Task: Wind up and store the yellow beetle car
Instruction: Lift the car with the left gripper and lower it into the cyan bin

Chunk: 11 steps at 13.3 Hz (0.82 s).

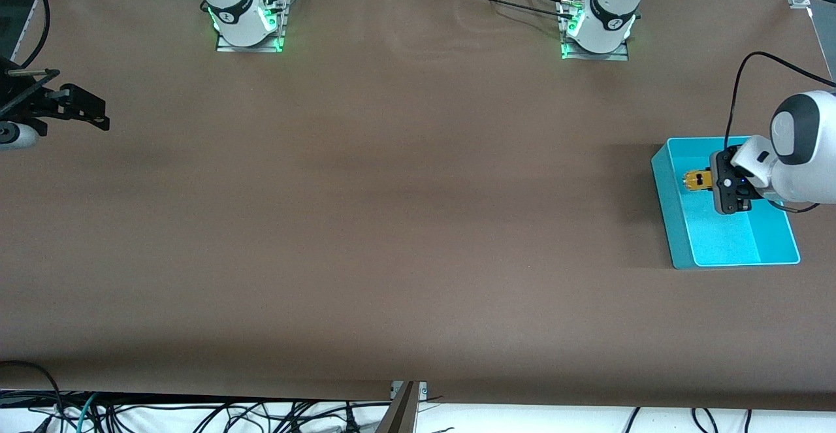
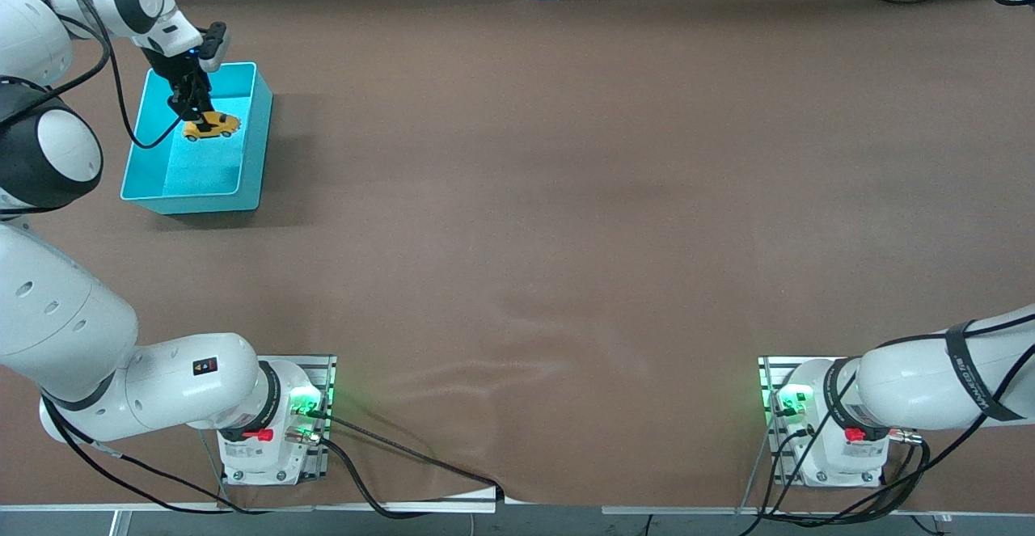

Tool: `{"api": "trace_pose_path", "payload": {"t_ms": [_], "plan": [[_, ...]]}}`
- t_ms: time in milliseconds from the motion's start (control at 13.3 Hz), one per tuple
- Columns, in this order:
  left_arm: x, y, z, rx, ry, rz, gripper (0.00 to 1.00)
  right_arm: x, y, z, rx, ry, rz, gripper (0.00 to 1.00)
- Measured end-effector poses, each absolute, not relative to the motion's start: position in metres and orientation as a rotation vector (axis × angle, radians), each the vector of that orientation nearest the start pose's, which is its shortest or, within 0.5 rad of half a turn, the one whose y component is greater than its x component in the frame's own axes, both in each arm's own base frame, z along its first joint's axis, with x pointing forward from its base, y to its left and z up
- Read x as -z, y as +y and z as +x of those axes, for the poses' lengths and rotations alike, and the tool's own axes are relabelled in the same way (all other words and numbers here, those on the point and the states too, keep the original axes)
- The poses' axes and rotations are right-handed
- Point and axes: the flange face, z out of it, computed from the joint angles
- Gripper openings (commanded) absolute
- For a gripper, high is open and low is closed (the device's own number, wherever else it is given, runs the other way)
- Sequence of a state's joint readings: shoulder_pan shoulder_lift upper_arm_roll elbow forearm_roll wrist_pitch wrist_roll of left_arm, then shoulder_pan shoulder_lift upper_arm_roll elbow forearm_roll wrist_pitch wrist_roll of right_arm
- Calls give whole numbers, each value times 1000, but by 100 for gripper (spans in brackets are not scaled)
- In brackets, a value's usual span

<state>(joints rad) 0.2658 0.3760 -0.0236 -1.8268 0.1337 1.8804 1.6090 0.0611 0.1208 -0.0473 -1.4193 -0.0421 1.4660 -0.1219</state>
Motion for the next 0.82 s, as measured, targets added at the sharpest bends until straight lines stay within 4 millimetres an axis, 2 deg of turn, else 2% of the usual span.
{"api": "trace_pose_path", "payload": {"t_ms": [300, 525, 750, 825], "plan": [[-280, 191, 582, -388, 2187, -2455, 22, -618, 5, 581, -122, -211, -3176, 100], [-256, 204, 583, -351, 2192, -2440, 27, -618, 5, 581, -122, -211, -3176, 100], [-224, 226, 578, -329, 2194, -2449, 31, -618, 5, 581, -122, -211, -3176, 100], [-214, 231, 576, -323, 2199, -2448, 53, -618, 5, 581, -122, -211, -3176, 100]]}}
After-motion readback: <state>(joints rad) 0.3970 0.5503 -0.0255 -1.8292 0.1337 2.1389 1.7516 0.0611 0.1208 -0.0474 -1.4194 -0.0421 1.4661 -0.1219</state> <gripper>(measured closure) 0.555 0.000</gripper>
